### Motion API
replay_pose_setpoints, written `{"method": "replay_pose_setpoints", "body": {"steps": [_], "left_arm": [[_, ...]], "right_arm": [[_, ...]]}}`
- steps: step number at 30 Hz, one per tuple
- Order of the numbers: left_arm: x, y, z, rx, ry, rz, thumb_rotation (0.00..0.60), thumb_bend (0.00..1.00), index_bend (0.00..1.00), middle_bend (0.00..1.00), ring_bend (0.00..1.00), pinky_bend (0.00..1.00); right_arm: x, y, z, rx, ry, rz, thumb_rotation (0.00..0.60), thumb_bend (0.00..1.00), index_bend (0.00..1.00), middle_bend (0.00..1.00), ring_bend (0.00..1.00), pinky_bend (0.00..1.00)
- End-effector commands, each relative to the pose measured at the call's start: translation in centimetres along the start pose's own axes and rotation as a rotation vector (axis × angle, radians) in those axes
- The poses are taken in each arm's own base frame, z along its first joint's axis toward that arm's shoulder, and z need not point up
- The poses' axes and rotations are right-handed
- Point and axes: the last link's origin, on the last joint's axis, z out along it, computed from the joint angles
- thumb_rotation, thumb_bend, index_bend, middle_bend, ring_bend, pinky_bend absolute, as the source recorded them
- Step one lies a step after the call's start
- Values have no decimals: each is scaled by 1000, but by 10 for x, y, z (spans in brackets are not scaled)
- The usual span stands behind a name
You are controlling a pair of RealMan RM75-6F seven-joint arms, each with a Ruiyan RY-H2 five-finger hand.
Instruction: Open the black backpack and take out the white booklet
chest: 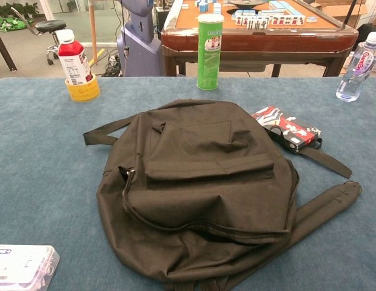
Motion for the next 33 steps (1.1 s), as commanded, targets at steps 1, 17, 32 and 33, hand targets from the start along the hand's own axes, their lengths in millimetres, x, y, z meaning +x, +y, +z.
{"method": "replay_pose_setpoints", "body": {"steps": [1,17,32,33], "left_arm": [[-1,18,19,-117,-48,-23,600,231,272,286,274,166],[-52,113,107,-472,-311,1,600,231,274,286,273,166],[-93,179,142,-542,-420,41,600,231,306,278,262,165],[-95,180,144,-546,-416,62,600,231,312,278,261,165]], "right_arm": [[1,0,1,1,2,1,600,159,431,338,306,383],[1,3,0,-16,-5,-4,600,170,431,338,307,383],[2,6,-1,-27,-9,-7,600,177,431,338,306,383],[2,6,-1,-28,-9,-7,600,177,431,338,306,383]]}}
